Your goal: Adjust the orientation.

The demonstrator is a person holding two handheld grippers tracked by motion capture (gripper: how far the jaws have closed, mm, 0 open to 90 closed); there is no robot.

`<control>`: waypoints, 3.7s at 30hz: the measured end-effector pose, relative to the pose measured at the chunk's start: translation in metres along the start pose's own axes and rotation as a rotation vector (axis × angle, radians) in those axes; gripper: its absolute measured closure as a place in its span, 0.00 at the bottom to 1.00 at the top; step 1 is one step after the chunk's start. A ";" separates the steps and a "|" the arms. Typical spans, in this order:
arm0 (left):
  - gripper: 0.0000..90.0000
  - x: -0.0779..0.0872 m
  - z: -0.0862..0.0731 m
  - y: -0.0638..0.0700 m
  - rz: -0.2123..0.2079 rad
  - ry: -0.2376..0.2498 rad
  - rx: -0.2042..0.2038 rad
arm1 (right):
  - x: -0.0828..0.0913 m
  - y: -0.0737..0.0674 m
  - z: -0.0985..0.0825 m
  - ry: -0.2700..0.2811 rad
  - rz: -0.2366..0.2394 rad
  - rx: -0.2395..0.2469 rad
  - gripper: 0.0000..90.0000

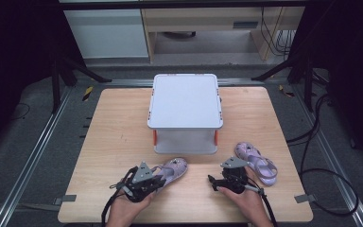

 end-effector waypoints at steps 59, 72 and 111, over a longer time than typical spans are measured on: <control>0.87 0.004 0.018 -0.044 0.108 0.008 0.077 | 0.074 -0.017 0.065 0.146 0.087 0.038 0.76; 0.87 -0.008 0.040 -0.070 0.222 0.051 0.125 | 0.089 -0.022 0.146 0.202 0.103 0.071 0.96; 0.84 -0.073 0.028 -0.091 0.327 0.042 0.357 | 0.048 -0.010 0.179 0.161 0.100 0.053 0.96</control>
Point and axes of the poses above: each handheld gripper's, and its own axes: x roughly backward along the jaws, z roughly out of its top, y roughly to its right, the point moved 4 cm from there along -x, roughly forward along the jaws, and after that the axes turned 15 degrees about -x, right-handed, at the moved point
